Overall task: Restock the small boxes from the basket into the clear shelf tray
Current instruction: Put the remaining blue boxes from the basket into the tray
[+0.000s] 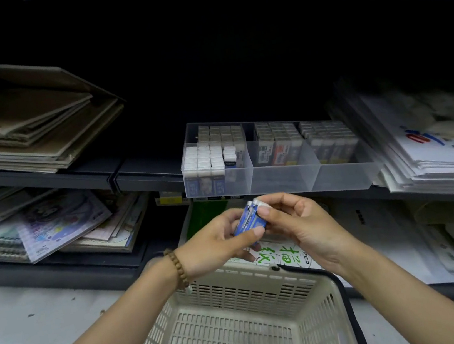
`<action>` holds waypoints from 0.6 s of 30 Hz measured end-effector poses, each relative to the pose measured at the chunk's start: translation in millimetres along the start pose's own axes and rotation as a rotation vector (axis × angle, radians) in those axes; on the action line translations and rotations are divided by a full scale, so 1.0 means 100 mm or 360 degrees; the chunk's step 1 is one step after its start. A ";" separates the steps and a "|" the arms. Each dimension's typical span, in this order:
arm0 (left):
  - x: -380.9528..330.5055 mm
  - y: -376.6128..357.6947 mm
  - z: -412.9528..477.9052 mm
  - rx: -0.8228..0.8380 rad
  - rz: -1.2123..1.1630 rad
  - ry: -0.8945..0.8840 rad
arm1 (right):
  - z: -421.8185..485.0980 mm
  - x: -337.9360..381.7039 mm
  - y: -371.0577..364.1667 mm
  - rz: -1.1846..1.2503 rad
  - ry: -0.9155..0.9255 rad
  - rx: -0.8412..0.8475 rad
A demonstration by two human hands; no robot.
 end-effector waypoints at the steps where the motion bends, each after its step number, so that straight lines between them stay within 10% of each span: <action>1: 0.00 0.02 0.00 -0.0033 0.0028 -0.0016 | 0.00 0.01 0.00 -0.0016 0.0012 -0.0010; 18: -0.81 0.75 -0.05 -0.0856 0.0171 -0.0868 | 0.38 0.91 -0.13 -0.0398 0.0250 0.0266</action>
Point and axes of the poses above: each hand's wrist, its own z-axis towards the middle knuckle, its own y-axis out of the back of the hand, x = y × z, the point moved 8 cm from there along z, towards the middle knuckle, and after that the axes turned 5 degrees about -x, right-handed, at the moved point
